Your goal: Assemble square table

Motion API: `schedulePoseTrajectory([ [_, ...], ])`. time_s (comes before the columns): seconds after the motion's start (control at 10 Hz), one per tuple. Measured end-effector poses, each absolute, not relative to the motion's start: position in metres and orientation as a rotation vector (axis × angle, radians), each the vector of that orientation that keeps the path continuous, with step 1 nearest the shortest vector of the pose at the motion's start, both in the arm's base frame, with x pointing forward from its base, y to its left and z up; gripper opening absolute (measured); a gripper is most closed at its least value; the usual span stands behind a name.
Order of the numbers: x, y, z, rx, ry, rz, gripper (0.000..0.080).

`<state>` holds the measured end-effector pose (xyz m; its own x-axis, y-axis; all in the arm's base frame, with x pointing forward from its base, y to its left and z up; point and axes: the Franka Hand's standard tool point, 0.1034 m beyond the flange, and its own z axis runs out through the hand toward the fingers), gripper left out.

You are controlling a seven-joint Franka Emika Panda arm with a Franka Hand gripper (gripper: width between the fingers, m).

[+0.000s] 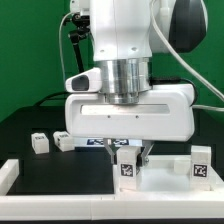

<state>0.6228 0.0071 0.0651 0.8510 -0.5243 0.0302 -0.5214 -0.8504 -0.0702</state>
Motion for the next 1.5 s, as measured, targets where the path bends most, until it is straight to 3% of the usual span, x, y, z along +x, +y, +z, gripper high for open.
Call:
schedulePoseTrajectory([
  [0.4,0.6262,0.007,0.0644,-2.377,1.867,0.07,0.0288],
  [0.7,0.6262,0.0094,0.0639,-2.095,2.146,0.111,0.029],
  [0.8,0.6261,0.0096,0.0638,-2.077,2.166,0.113,0.0365],
  [0.9,0.6261,0.0101,0.0641,-2.166,2.082,0.097,0.0365],
  [1.1,0.6326,0.0138,0.0668,-2.465,1.7,-0.066,0.062],
  [1.5,0.6322,0.0109,0.0646,-2.74,1.232,-0.143,0.0647],
])
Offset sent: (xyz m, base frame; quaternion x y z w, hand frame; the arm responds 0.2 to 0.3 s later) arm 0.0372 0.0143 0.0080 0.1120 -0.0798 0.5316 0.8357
